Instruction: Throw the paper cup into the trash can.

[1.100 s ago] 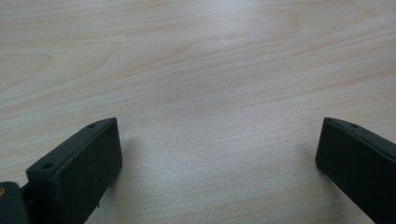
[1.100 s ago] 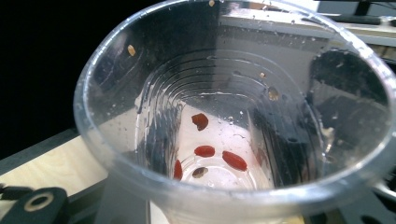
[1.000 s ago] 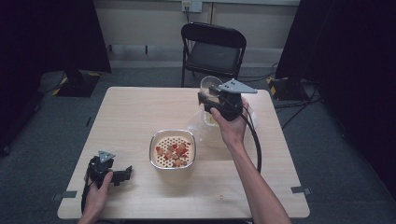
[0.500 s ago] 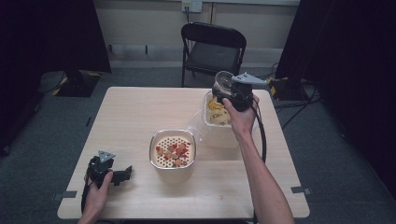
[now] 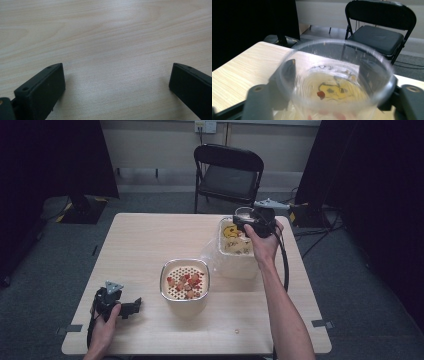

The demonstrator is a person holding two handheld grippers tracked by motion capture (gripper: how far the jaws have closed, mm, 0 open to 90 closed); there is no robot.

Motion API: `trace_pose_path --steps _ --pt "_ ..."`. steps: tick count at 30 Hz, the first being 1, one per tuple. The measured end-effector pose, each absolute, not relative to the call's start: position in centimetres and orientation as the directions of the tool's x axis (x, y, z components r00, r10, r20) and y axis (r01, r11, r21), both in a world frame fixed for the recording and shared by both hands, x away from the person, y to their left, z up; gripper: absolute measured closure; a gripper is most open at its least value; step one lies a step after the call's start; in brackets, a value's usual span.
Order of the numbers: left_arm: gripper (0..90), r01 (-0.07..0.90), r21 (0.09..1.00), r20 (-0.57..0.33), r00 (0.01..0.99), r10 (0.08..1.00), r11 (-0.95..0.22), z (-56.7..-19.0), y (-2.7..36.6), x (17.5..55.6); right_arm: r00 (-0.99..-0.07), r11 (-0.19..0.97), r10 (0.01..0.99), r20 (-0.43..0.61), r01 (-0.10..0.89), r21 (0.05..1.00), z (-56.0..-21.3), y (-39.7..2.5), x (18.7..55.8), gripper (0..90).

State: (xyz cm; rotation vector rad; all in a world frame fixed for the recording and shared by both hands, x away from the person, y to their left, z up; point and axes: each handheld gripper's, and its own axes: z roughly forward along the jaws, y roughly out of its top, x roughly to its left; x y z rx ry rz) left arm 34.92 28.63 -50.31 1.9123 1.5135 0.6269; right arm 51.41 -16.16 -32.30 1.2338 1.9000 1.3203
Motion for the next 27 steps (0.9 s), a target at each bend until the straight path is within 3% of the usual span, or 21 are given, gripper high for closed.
trace_pose_path --steps 8,27 --pt "0.0 0.682 0.715 -0.009 0.233 0.972 -0.157 -50.3 28.6 34.9 -0.454 0.104 0.885 0.100 0.404 0.909 -32.7 -16.3 51.6 15.4" --pt "0.0 0.682 0.714 -0.008 0.233 0.972 -0.157 -50.3 28.6 34.9 -0.488 0.131 0.869 0.081 0.385 0.914 -32.6 -18.0 46.6 15.2"
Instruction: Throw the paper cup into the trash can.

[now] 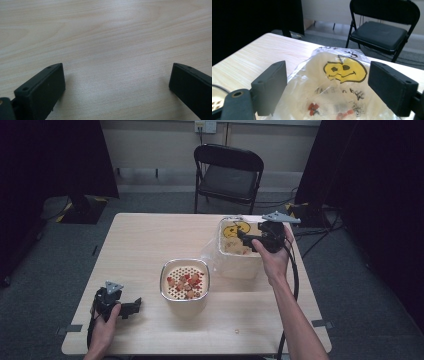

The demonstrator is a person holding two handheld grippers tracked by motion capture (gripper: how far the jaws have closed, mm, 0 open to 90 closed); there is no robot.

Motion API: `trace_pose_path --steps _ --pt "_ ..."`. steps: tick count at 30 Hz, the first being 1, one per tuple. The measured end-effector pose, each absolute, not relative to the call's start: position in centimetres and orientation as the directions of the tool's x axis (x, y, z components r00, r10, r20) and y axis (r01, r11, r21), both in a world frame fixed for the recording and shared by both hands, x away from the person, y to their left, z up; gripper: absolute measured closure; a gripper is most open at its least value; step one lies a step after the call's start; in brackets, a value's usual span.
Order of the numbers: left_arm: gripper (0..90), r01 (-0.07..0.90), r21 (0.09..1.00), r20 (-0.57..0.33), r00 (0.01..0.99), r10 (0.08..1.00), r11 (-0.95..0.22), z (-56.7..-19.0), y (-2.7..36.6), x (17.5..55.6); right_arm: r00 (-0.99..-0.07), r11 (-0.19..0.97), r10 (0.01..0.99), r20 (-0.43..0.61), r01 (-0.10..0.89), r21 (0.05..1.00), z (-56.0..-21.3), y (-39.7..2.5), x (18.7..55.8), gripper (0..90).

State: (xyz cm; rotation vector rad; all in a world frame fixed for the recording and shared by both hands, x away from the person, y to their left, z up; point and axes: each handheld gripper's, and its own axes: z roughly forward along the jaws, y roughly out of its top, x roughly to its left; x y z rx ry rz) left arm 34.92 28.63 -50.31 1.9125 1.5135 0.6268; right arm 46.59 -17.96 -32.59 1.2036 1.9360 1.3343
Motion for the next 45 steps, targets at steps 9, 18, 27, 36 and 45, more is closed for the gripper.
trace_pose_path --steps 9,18,27,36,45 --pt "0.0 0.682 0.714 -0.009 0.233 0.972 -0.157 -50.3 28.6 34.9 -0.480 0.146 0.875 0.065 0.389 0.909 -32.8 -19.2 42.9 15.2" --pt "0.0 0.682 0.715 -0.008 0.233 0.972 -0.157 -50.3 28.6 34.9 -0.467 0.132 0.881 0.076 0.397 0.908 -35.4 -21.3 38.5 15.5" --pt "0.0 0.682 0.715 -0.008 0.233 0.972 -0.157 -50.3 28.6 34.9 -0.463 0.132 0.880 0.103 0.449 0.884 -39.9 -22.5 35.3 15.2" --pt "0.0 0.682 0.714 -0.008 0.233 0.972 -0.158 -50.3 28.6 34.9 -0.433 0.204 0.897 0.093 0.590 0.781 -47.5 -23.2 34.6 15.3" --pt "0.0 0.682 0.714 -0.008 0.234 0.972 -0.158 -50.3 28.6 34.9 -0.415 0.288 0.910 -0.010 0.612 0.736 -50.0 -22.9 34.7 14.2"
